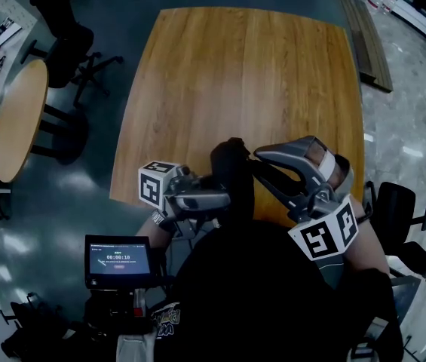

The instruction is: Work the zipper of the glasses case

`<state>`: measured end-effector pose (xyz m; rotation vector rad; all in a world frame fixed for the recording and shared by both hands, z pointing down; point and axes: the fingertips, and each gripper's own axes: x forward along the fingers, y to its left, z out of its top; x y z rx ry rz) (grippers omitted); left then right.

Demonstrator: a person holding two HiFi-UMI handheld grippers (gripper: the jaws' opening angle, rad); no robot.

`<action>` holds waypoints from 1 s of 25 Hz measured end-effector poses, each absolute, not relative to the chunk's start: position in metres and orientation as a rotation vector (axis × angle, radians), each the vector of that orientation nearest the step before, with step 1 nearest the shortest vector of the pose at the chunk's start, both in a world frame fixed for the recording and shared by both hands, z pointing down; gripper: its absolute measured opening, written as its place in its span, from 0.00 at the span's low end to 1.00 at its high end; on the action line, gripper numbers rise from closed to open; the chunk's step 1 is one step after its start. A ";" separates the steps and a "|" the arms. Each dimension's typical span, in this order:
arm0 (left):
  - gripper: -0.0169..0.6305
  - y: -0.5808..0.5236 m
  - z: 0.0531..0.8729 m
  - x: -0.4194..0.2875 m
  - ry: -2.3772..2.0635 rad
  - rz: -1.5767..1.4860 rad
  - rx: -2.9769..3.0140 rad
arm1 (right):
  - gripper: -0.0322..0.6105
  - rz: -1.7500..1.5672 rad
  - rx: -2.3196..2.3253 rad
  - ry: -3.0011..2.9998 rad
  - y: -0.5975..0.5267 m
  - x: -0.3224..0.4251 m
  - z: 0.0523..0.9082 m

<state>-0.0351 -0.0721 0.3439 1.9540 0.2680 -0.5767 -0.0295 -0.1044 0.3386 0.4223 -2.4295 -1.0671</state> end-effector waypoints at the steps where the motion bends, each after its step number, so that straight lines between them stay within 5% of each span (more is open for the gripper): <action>1: 0.44 -0.071 0.344 -0.036 0.273 -0.574 1.944 | 0.19 -1.095 0.413 -2.410 -0.104 -0.031 0.338; 14: 0.44 -0.067 0.361 -0.036 0.276 -0.423 1.922 | 0.06 -1.179 0.318 -2.328 -0.099 -0.035 0.344; 25: 0.42 -0.095 0.351 -0.047 0.027 -0.568 2.081 | 0.06 -0.935 0.390 -2.505 -0.103 -0.025 0.343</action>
